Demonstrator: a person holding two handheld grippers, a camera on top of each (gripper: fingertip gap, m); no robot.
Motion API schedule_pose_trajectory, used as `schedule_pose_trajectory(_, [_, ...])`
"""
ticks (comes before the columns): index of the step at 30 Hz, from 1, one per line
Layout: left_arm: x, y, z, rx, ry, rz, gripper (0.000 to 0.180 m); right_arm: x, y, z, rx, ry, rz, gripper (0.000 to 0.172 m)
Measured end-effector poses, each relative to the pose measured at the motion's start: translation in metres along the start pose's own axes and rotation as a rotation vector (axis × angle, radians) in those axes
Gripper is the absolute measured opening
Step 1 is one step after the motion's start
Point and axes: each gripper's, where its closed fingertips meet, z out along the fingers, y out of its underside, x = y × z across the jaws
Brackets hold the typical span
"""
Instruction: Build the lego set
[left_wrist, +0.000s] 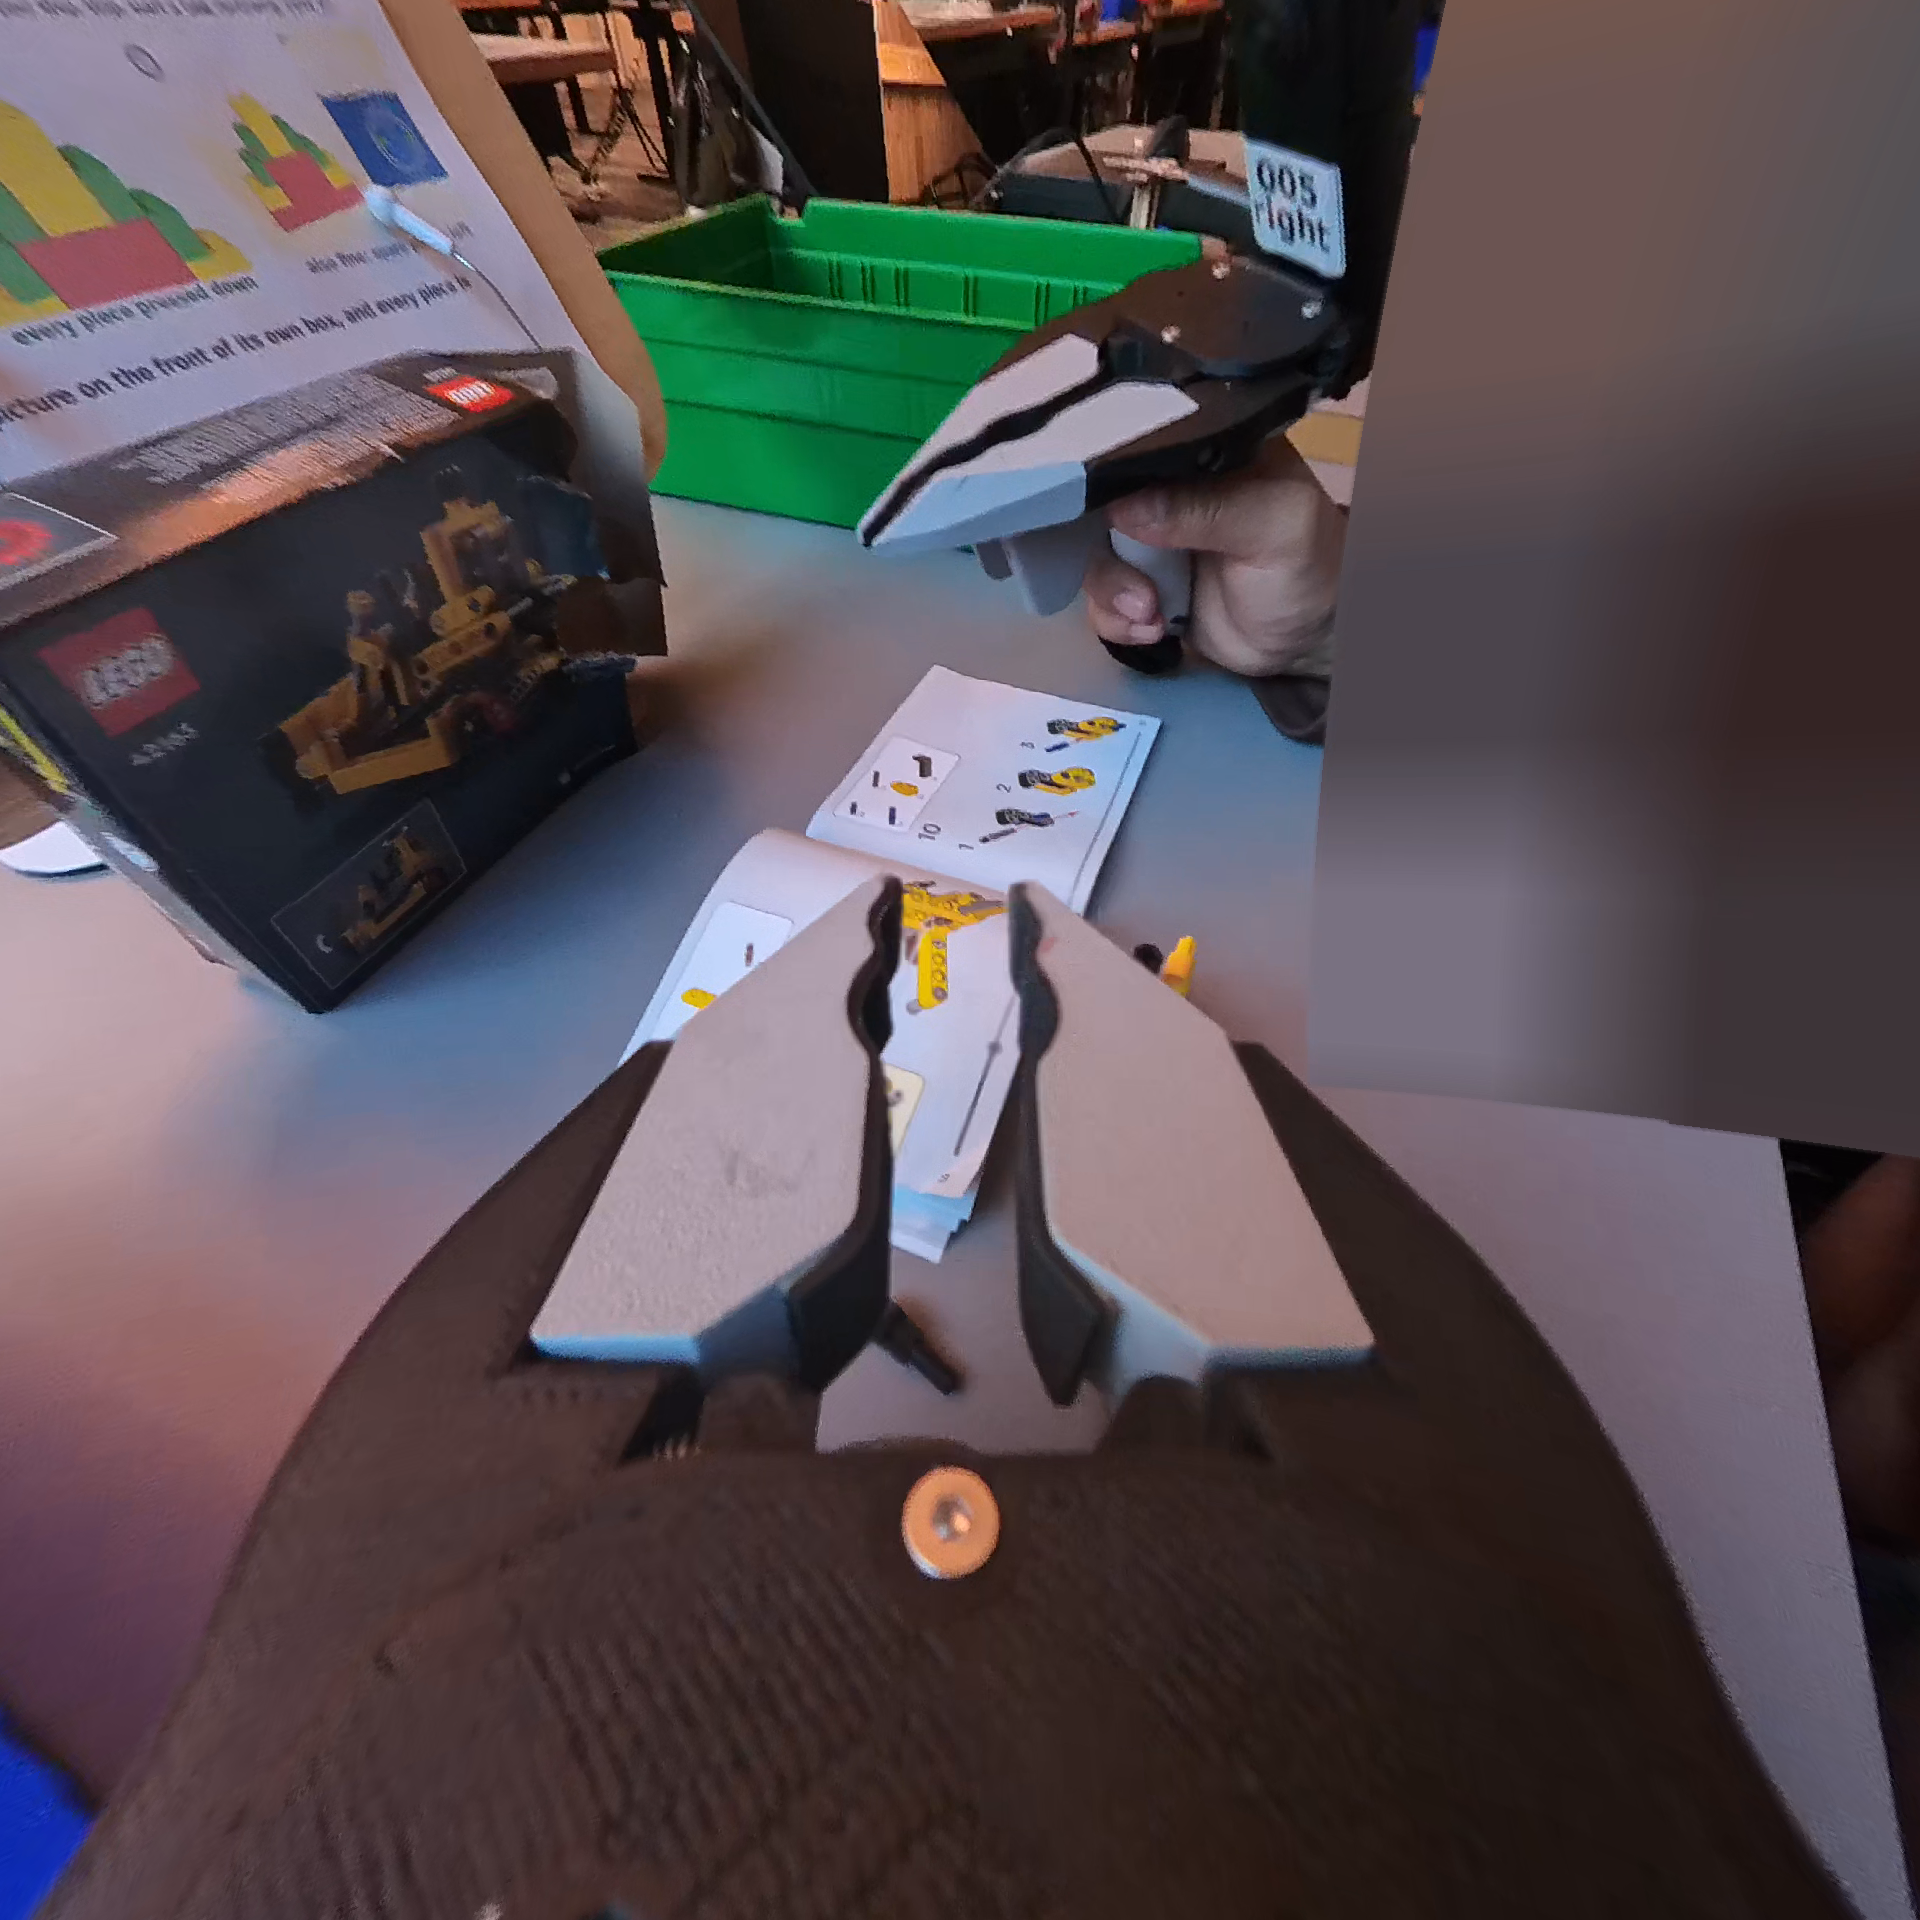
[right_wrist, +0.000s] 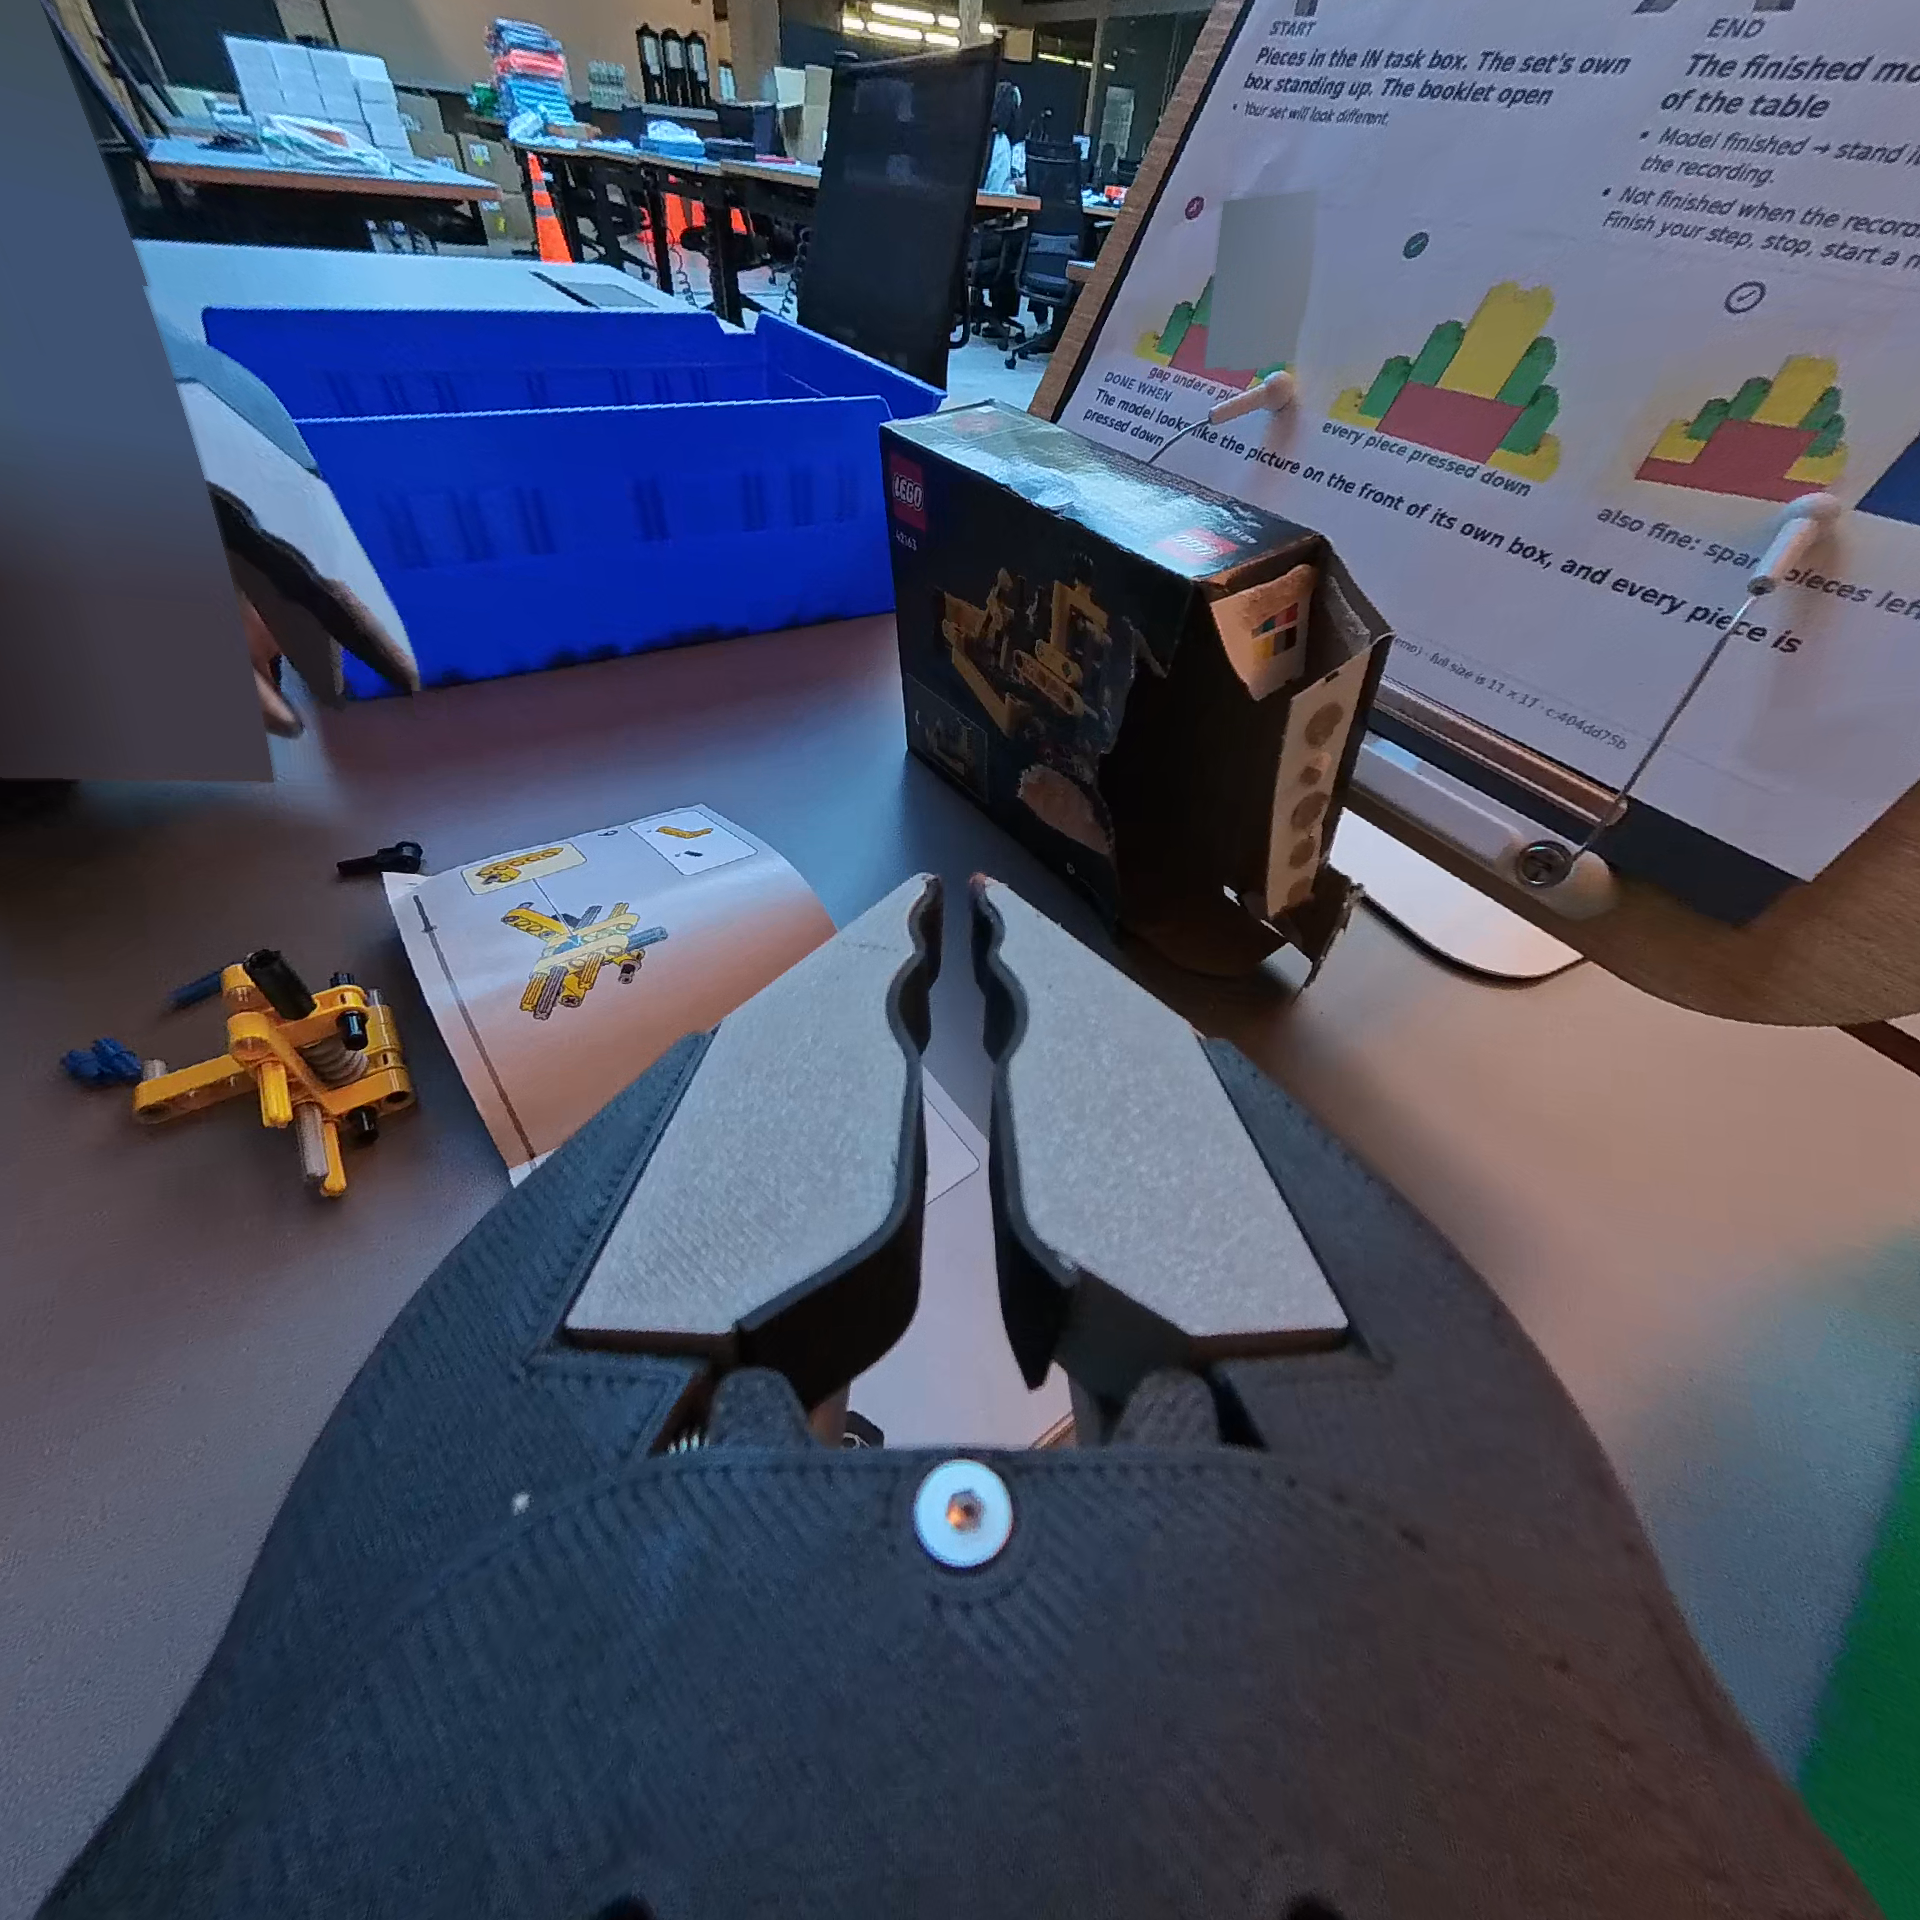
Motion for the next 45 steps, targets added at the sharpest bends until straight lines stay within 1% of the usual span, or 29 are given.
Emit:
schedule_pose_trajectory(1, [-0.002, -0.003, -0.002, 0.018, -0.010, -0.004, 0.015, 0.000, 0.000, 0.000, 0.000, 0.000, 0.001, 0.001])
schedule_pose_trajectory(6, [-0.004, -0.010, -0.006, 0.052, -0.016, -0.013, 0.014, -0.001, 0.000, 0.000, -0.002, -0.001, -0.002, 0.001])
schedule_pose_trajectory(18, [-0.001, -0.009, -0.006, 0.045, -0.006, -0.002, 0.018, -0.001, 0.000, 0.000, -0.002, -0.005, -0.002, 0.001])
schedule_pose_trajectory(19, [-0.003, -0.009, -0.006, 0.049, -0.018, -0.006, 0.015, -0.001, 0.000, 0.000, -0.002, -0.005, -0.001, 0.001])
schedule_pose_trajectory(21, [-0.011, -0.013, -0.009, 0.073, -0.065, -0.020, 0.003, -0.001, 0.000, 0.000, -0.002, -0.004, -0.001, 0.001])
schedule_pose_trajectory(22, [-0.015, -0.016, -0.011, 0.089, -0.081, -0.029, 0.000, -0.001, 0.000, 0.000, -0.002, -0.004, -0.002, 0.001])
schedule_pose_trajectory(25, [-0.025, -0.021, -0.016, 0.117, -0.110, -0.069, 0.000, -0.001, 0.000, 0.000, -0.001, -0.004, -0.002, 0.001])
schedule_pose_trajectory(29, [-0.024, -0.022, -0.018, 0.130, -0.078, -0.110, 0.000, -0.001, 0.001, 0.001, -0.005, -0.006, -0.003, 0.001])
schedule_pose_trajectory(45, [-0.009, -0.013, -0.011, 0.075, -0.013, -0.064, 0.010, -0.001, 0.000, 0.000, -0.001, -0.006, -0.001, 0.001])
